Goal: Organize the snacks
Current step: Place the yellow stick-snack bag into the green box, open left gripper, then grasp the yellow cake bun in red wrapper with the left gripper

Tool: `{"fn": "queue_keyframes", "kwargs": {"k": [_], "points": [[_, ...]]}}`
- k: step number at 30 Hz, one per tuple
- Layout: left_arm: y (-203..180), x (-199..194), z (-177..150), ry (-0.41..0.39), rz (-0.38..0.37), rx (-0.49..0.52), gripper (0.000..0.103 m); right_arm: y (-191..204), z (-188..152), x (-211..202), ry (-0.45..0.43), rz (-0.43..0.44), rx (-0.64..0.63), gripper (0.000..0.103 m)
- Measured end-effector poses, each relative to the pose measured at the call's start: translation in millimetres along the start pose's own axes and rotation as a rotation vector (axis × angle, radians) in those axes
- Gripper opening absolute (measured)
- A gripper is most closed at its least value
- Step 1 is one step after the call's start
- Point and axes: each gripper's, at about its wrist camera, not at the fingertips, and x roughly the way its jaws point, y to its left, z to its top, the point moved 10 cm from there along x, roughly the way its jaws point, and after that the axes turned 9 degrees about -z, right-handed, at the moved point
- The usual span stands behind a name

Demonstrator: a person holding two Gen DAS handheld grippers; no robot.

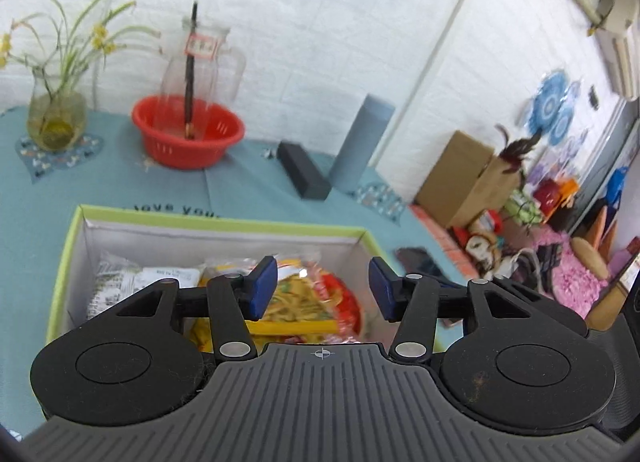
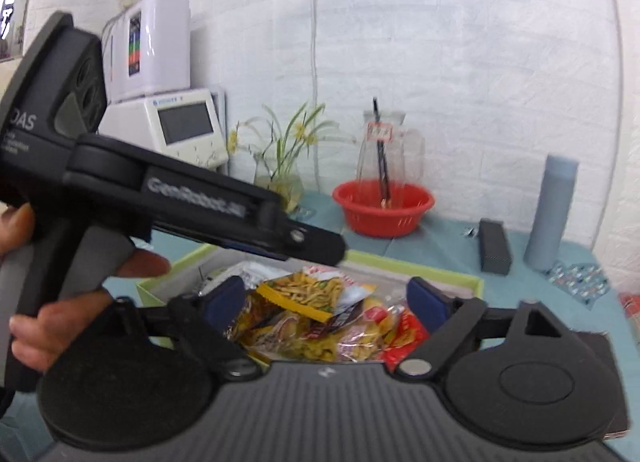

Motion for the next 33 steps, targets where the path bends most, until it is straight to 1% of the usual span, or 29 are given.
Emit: {"fn": "queue_keyframes", "kwargs": {"k": [1, 2, 3, 5, 6, 8, 11, 13, 14, 15, 17, 20, 22, 23, 24, 25, 26, 28, 31, 33], "points": [[-7, -8, 1, -0.016, -0.014, 0.008, 0.039, -5, 0, -12, -0.019, -0.016, -0.003, 0.093], [-14, -16, -1, -0.024, -0.025, 0.017, 0.044, -8, -2, -25, -0.026, -0.027, -0.001, 0.093], [-24, -24, -5, -0.028, -0.035, 0.03, 0.047, -10, -7, -36, -0.025, -0.032, 0.004, 0.093], [-39, -36, -20, -0.021, -0.059, 0.046, 0.05, -15, -23, -54, -0.007, -0.041, 0.022, 0.093], [-45, -39, -27, -0.012, -0.072, 0.048, 0.053, -16, -36, -61, 0.017, -0.046, 0.029, 0.093], [-56, -42, -52, 0.026, -0.097, 0.04, 0.055, -18, -66, -72, 0.075, -0.057, 0.042, 0.093], [-64, -31, -101, 0.128, -0.111, -0.011, 0.056, -23, -110, -74, 0.179, -0.068, 0.076, 0.093], [-64, -18, -130, 0.198, -0.116, -0.069, 0.053, -27, -130, -69, 0.233, -0.067, 0.103, 0.093], [-64, -10, -141, 0.231, -0.121, -0.103, 0.047, -29, -136, -67, 0.247, -0.07, 0.106, 0.093], [-64, 0, -149, 0.265, -0.136, -0.14, 0.039, -31, -139, -64, 0.255, -0.076, 0.101, 0.093], [-68, 15, -150, 0.285, -0.163, -0.171, 0.032, -31, -140, -57, 0.262, -0.072, 0.079, 0.093], [-65, 35, -143, 0.29, -0.118, -0.157, 0.031, -28, -140, -45, 0.271, -0.043, 0.066, 0.093], [-62, 46, -144, 0.302, -0.102, -0.15, 0.027, -24, -143, -37, 0.289, -0.016, 0.069, 0.088], [-61, 50, -145, 0.311, -0.108, -0.158, 0.019, -21, -146, -34, 0.307, -0.001, 0.076, 0.078], [-62, 52, -148, 0.325, -0.115, -0.167, 0.011, -18, -148, -33, 0.318, 0.017, 0.086, 0.076], [-60, 53, -151, 0.337, -0.111, -0.172, 0.006, -15, -150, -36, 0.318, 0.018, 0.087, 0.076], [-59, 51, -155, 0.347, -0.097, -0.159, 0.0, -12, -151, -40, 0.312, 0.0, 0.069, 0.074], [-57, 44, -164, 0.359, -0.089, -0.154, 0.0, -4, -153, -54, 0.303, -0.006, 0.062, 0.074], [-60, 22, -178, 0.359, -0.105, -0.178, 0.0, 12, -159, -80, 0.292, 0.005, 0.09, 0.075], [-64, 4, -191, 0.364, -0.097, -0.177, 0.0, 27, -167, -96, 0.298, 0.022, 0.103, 0.079]]}}
